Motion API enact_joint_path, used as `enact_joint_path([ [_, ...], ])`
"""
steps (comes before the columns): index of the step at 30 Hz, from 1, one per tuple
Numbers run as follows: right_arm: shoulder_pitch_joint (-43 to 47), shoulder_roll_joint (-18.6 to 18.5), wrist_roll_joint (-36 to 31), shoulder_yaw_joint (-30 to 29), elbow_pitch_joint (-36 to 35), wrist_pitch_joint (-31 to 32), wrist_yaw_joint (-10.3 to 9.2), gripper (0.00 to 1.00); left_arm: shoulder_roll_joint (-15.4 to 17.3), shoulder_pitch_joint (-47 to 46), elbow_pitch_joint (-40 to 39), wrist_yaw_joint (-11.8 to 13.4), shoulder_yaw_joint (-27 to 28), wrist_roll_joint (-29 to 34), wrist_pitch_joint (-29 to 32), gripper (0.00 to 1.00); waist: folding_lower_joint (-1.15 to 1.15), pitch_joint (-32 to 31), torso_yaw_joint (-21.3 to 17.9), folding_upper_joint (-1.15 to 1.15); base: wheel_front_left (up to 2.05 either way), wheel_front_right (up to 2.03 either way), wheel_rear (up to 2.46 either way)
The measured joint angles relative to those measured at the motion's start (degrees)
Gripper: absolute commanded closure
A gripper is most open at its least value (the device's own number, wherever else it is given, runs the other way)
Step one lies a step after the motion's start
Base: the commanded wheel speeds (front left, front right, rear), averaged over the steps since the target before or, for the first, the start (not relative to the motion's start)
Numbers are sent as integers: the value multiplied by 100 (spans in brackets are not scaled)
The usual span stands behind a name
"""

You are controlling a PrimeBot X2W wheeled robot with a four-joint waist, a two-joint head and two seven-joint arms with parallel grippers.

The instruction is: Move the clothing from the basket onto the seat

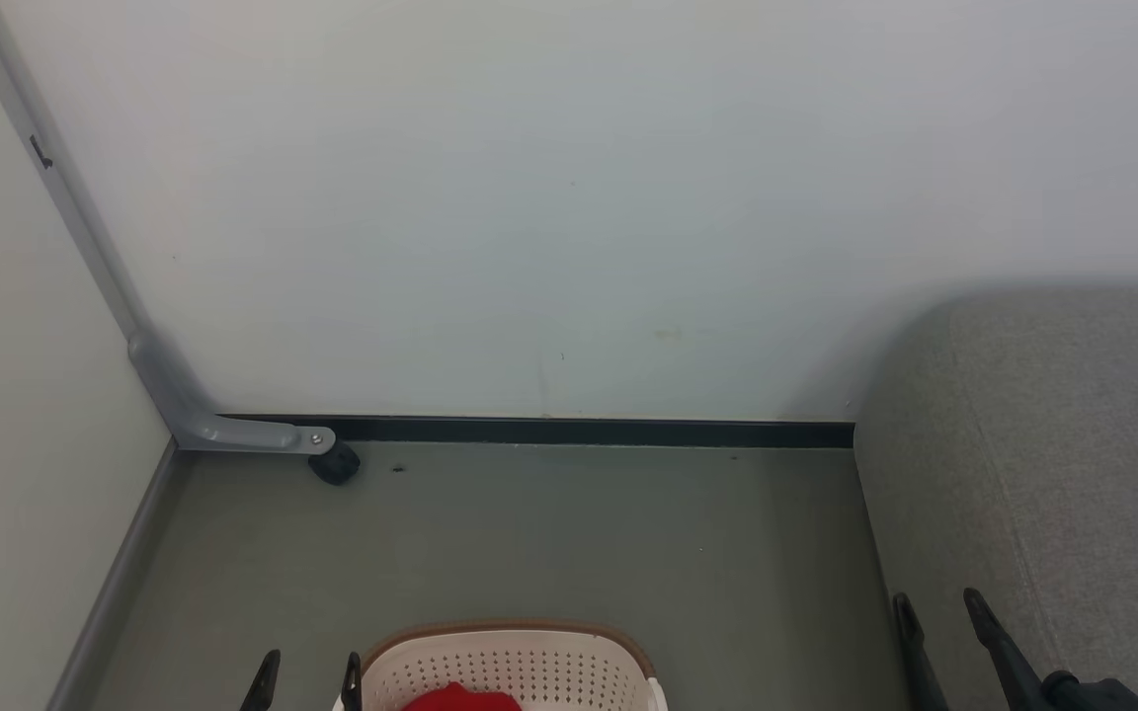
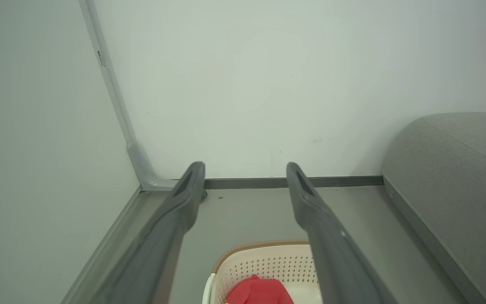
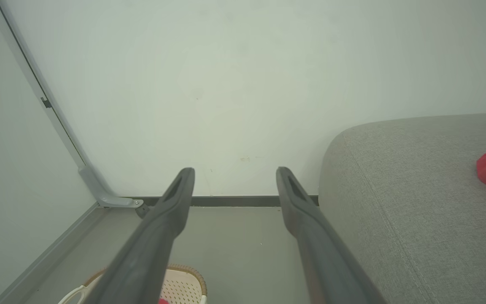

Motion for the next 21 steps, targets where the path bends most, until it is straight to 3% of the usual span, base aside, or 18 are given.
enact_joint_path([
  [15, 10, 51, -116, -127, -59, 0, 45, 0, -10, 4, -112, -49, 4, 8, 0, 0, 0, 163, 11, 0, 0, 0, 0],
  [21, 44, 19, -156, -402, 52, 0, -158, 0, -10, 1, -205, -152, -8, 8, 0, 0, 0, 460, -6, 0, 0, 0, 0],
])
